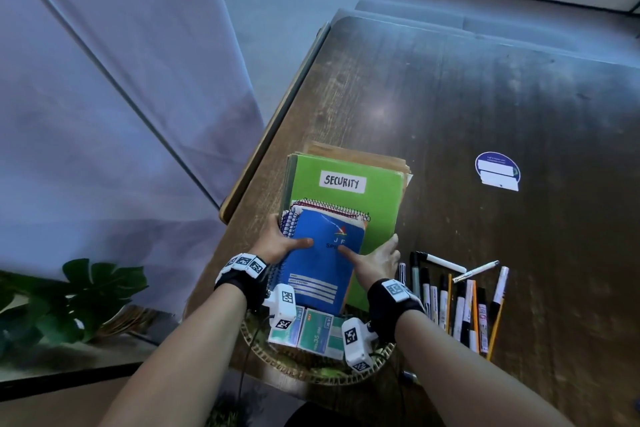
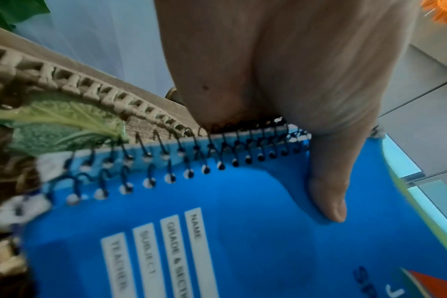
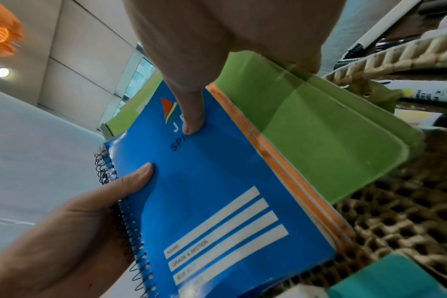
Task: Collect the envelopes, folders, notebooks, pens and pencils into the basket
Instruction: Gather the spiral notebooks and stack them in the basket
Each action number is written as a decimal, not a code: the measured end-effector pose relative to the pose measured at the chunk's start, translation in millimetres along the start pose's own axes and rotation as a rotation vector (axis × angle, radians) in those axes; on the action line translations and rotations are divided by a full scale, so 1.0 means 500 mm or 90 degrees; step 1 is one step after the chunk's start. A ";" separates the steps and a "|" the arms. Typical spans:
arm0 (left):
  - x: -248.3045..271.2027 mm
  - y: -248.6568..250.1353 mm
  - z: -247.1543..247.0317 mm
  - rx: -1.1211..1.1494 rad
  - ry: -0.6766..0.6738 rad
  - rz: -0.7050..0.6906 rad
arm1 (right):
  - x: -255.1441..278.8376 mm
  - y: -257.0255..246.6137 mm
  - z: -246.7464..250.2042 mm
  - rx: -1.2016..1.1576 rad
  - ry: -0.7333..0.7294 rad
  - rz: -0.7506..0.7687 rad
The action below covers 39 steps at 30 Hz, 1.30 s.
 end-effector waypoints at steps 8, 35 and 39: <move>0.009 0.048 -0.003 0.084 0.015 -0.115 | 0.017 -0.086 0.055 -0.049 0.076 0.175; 0.063 0.008 -0.010 0.021 0.124 -0.109 | 0.019 -0.057 0.037 0.026 -0.027 0.217; 0.053 0.006 0.005 -0.070 0.126 -0.093 | 0.030 -0.056 0.038 0.193 0.066 0.252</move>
Point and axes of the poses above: each hand's wrist, its own x-axis away from the middle knuckle, its own z-axis out of the back of the hand, y = z × x, the point moved 8 cm from there along -x, towards the middle knuckle, and after that the axes turned 1 degree about -z, right-handed, at the moved point
